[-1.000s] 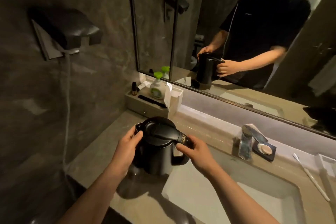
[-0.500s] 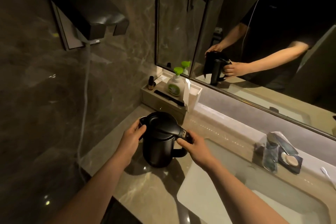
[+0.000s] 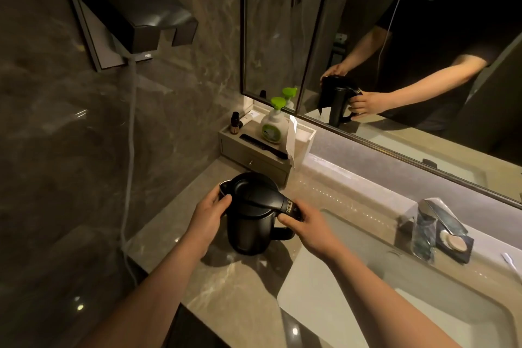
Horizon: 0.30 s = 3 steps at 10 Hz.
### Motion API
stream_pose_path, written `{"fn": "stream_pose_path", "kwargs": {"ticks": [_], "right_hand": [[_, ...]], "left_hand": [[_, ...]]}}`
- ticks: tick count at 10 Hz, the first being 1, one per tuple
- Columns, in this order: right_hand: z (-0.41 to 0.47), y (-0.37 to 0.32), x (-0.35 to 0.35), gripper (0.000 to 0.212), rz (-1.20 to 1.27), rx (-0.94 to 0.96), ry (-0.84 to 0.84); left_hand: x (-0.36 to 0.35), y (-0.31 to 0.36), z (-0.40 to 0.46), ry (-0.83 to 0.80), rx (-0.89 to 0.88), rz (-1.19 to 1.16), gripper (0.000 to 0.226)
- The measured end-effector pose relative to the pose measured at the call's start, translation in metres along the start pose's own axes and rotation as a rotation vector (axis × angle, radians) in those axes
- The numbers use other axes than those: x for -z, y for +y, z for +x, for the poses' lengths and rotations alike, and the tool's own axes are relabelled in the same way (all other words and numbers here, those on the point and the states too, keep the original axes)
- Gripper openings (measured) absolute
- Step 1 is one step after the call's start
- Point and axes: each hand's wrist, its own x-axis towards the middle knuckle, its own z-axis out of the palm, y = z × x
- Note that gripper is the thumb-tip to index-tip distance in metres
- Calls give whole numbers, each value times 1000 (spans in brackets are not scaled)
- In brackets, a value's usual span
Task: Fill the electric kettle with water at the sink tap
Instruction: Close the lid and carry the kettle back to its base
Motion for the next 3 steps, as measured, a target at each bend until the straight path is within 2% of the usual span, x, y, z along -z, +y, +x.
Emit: {"fn": "stream_pose_path", "kwargs": {"ticks": [1, 2, 3], "right_hand": [[-4, -3, 0, 9, 33, -2, 4], [-12, -15, 0, 24, 59, -65, -11], [-32, -43, 26, 22, 113, 16, 225]], "left_hand": [[-2, -2, -6, -7, -15, 18, 29], [-3, 0, -11, 26, 43, -1, 27], [4, -17, -43, 131, 112, 65, 34]]}}
